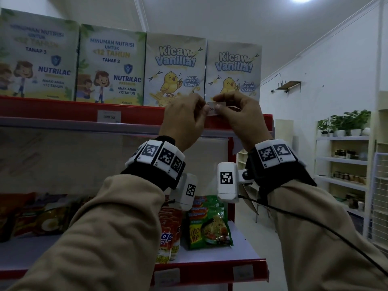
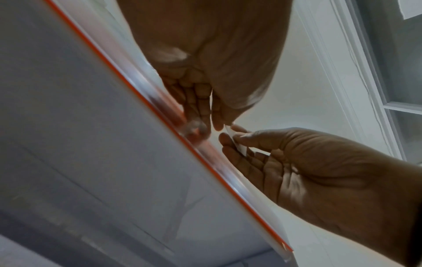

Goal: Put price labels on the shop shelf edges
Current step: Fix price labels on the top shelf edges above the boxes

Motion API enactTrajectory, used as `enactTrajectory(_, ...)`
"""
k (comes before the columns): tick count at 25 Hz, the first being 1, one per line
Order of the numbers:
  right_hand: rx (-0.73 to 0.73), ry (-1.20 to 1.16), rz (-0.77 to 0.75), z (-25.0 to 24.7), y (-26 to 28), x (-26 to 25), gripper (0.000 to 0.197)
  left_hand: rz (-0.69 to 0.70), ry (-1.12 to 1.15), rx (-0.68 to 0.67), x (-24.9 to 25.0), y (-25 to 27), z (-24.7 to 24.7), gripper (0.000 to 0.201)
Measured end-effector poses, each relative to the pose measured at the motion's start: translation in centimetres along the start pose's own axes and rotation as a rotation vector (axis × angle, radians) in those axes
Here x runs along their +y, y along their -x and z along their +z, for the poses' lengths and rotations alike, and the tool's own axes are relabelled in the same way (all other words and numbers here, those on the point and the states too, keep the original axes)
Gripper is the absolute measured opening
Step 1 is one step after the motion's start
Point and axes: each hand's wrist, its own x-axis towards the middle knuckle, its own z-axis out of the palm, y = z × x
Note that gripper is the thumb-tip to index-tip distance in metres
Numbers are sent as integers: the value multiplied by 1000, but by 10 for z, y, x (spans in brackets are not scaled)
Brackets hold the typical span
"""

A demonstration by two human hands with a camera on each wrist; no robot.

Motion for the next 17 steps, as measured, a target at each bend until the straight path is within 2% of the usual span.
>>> enactTrajectory(3, -22, 201, -93, -2, -1, -4, 11, -22, 3, -9, 1, -1, -2, 18)
enactTrajectory(5, -39, 366, -149, -6, -5, -6, 12, 15, -22, -38, 1, -1, -7, 17)
enactTrajectory(8, 7, 387, -144, -8, -14, -8, 10, 83, -133, -89, -2, -1, -17, 17)
enactTrajectory(10, 13, 377, -141, -5, -20, -9, 8, 80, -217, -133, -5, -1, -23, 17)
enactTrajectory(17, -240, 497, -151, 0, -27, -11, 8, -19, -58, -130, -7, -2, -30, 22)
